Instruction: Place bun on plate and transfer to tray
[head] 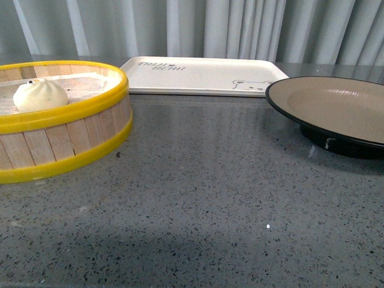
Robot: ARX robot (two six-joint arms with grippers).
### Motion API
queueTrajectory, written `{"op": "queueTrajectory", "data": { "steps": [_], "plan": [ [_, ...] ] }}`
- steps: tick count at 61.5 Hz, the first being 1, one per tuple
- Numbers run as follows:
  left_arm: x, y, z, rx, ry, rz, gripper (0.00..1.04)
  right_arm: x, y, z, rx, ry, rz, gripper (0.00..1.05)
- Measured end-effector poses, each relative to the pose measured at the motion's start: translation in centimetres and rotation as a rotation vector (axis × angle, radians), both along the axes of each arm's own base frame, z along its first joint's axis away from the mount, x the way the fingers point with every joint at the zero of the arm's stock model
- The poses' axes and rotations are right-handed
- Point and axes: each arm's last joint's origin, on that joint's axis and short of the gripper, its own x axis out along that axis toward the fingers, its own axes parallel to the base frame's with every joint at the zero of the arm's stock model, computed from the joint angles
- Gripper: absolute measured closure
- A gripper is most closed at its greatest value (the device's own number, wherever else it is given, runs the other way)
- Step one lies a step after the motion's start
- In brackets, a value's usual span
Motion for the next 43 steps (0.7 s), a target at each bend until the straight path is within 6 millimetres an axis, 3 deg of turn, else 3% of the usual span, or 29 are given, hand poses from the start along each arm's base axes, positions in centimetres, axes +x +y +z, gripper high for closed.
{"op": "queueTrajectory", "data": {
  "steps": [9,18,43],
  "plan": [
    [4.9,-2.2,1.8,0.04,0.029,-0.059,0.07,0.0,0.0,0.0,0.0,0.0,0.0,0.08],
    [8.3,-4.4,1.8,0.082,0.066,-0.098,0.07,0.0,0.0,0.0,0.0,0.0,0.0,0.08],
    [12.7,-7.1,-1.9,0.181,0.181,-0.077,0.07,0.0,0.0,0.0,0.0,0.0,0.0,0.08]
  ]
}}
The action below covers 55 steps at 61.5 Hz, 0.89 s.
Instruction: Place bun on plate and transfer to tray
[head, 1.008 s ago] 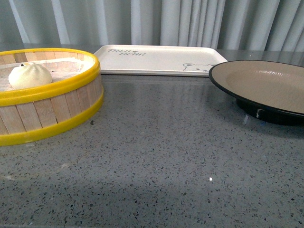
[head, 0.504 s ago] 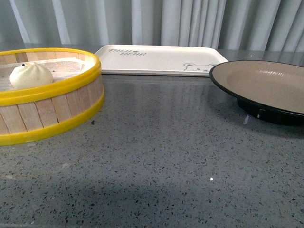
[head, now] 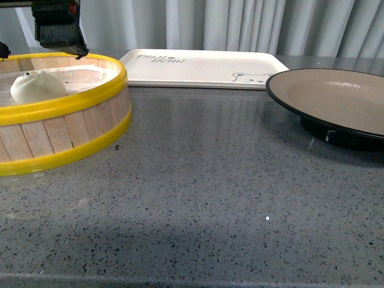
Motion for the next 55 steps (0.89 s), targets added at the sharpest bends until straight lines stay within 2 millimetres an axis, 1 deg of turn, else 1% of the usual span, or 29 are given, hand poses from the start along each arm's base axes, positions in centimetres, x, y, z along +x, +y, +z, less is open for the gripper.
{"op": "queueTrajectory", "data": {
  "steps": [7,19,35,41,43,55],
  "plan": [
    [0.7,-0.2,-0.8,0.02,0.019,0.002,0.07,0.0,0.0,0.0,0.0,0.0,0.0,0.08],
    [0.7,-0.1,-1.0,0.048,0.025,-0.003,0.07,0.0,0.0,0.0,0.0,0.0,0.0,0.08],
    [1.2,-0.7,-2.1,0.085,0.056,-0.012,0.07,0.0,0.0,0.0,0.0,0.0,0.0,0.08],
    [1.2,-0.8,-2.3,0.091,0.059,-0.012,0.07,0.0,0.0,0.0,0.0,0.0,0.0,0.08],
    [1.2,-0.8,-2.3,0.096,0.059,-0.013,0.11,0.0,0.0,0.0,0.0,0.0,0.0,0.08],
    [1.3,-0.8,-2.2,0.112,0.057,-0.007,0.54,0.0,0.0,0.0,0.0,0.0,0.0,0.08]
  ]
}}
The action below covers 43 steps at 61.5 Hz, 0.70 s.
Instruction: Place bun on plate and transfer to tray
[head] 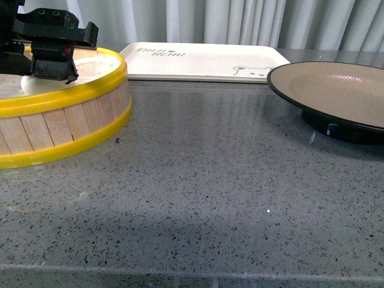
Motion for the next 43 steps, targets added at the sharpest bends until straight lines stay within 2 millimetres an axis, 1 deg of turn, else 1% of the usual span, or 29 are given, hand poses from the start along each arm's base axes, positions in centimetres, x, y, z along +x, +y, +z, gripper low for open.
{"op": "queueTrajectory", "data": {
  "steps": [7,17,32,40,43],
  "plan": [
    [0.1,0.0,0.4,0.004,-0.005,0.005,0.79,0.0,0.0,0.0,0.0,0.0,0.0,0.08],
    [0.3,0.0,1.0,0.003,-0.022,0.003,1.01,0.0,0.0,0.0,0.0,0.0,0.0,0.08],
    [0.4,-0.2,2.2,0.006,-0.046,-0.004,1.01,0.0,0.0,0.0,0.0,0.0,0.0,0.08],
    [0.3,-0.8,3.3,0.003,-0.066,-0.021,1.01,0.0,0.0,0.0,0.0,0.0,0.0,0.08],
    [0.2,-1.5,4.1,-0.001,-0.082,-0.037,1.01,0.0,0.0,0.0,0.0,0.0,0.0,0.08]
  ]
}}
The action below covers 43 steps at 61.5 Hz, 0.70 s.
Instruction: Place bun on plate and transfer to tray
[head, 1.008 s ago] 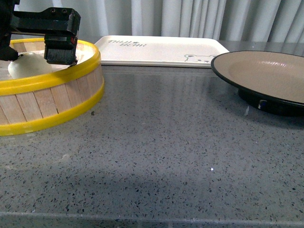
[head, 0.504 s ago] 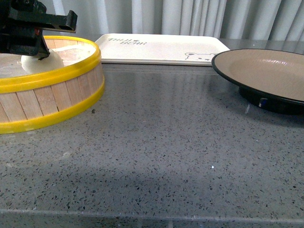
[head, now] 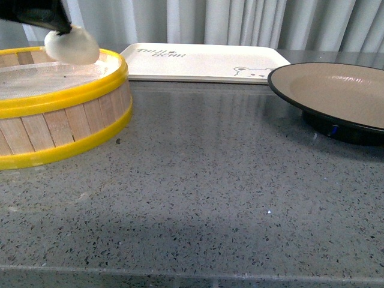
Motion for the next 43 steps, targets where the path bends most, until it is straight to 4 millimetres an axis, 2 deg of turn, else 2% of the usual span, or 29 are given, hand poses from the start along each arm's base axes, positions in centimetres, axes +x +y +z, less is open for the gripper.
{"op": "queueTrajectory", "data": {
  "steps": [12,19,26,33,43],
  "plan": [
    [-0.4,-2.7,3.8,-0.012,-0.085,-0.064,1.01,0.0,0.0,0.0,0.0,0.0,0.0,0.08],
    [-0.8,-6.0,6.1,-0.021,-0.13,-0.138,1.01,0.0,0.0,0.0,0.0,0.0,0.0,0.08],
    [-1.3,-9.5,6.8,-0.026,-0.14,-0.222,1.01,0.0,0.0,0.0,0.0,0.0,0.0,0.08],
    [-2.0,-13.9,7.2,-0.032,-0.14,-0.324,1.01,0.0,0.0,0.0,0.0,0.0,0.0,0.08],
    [-3.1,-19.2,6.5,-0.048,-0.107,-0.434,1.01,0.0,0.0,0.0,0.0,0.0,0.0,0.08]
  ]
}}
